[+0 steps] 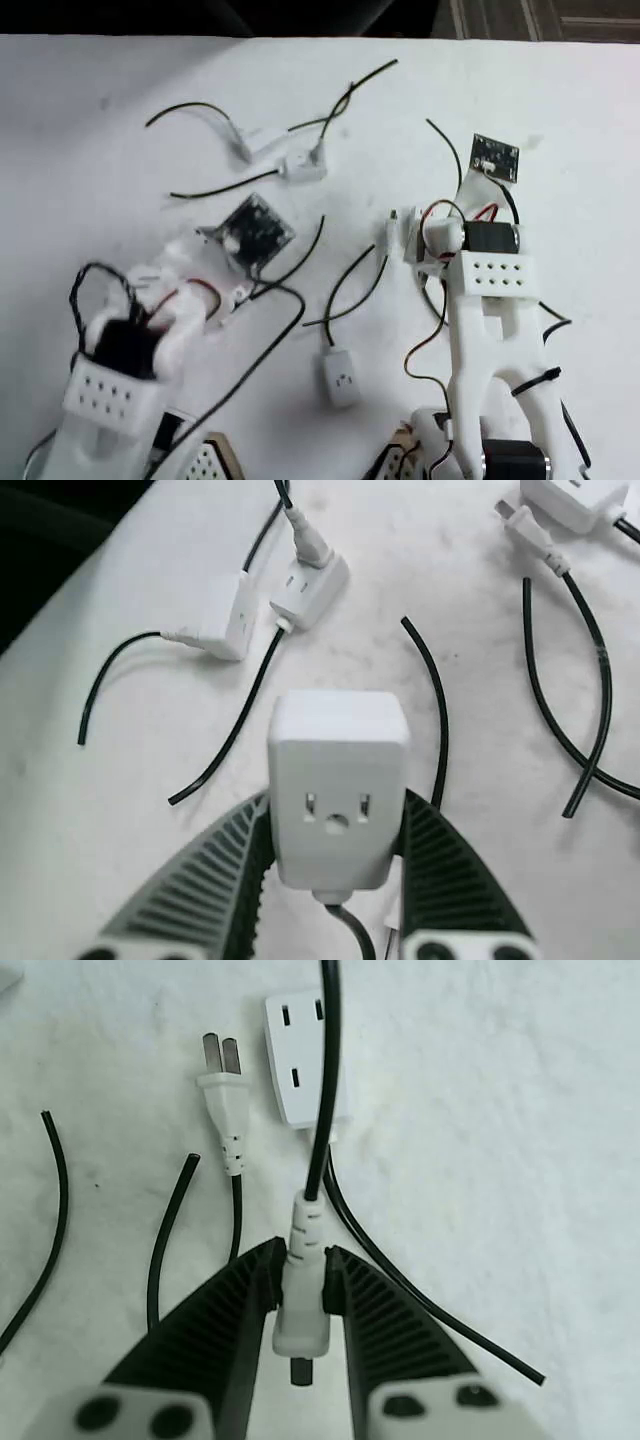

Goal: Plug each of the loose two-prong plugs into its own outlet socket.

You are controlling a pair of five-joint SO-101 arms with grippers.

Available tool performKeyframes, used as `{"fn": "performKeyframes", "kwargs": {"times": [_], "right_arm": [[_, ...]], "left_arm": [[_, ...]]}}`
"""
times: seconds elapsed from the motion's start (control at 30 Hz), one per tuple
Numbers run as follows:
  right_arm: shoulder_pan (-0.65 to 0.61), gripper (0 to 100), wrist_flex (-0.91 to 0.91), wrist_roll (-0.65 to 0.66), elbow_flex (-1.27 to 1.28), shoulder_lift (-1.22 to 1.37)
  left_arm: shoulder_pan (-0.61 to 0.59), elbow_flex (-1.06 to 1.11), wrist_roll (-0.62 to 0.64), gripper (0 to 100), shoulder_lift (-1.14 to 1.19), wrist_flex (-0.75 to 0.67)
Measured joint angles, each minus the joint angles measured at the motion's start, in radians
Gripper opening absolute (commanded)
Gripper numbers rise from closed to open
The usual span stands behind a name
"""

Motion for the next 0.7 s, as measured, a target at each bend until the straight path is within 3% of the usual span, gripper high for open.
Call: {"fn": "performKeyframes", "kwargs": {"times": [0.1,0.27,0.5,0.7], "right_arm": [[0.0,1.7,0.0,0.0,0.0,0.0],[0.0,1.7,0.0,0.0,0.0,0.0],[0.0,1.7,0.0,0.0,0.0,0.0],[0.0,1.7,0.0,0.0,0.0,0.0]], "left_arm": [[0.0,0.091,0.0,9,-0.124,-0.032],[0.0,0.152,0.0,25,-0.235,-0.017],[0.0,0.078,0.0,26,-0.388,0.172],[-0.032,0.057,0.0,26,-0.422,0.21]]}}
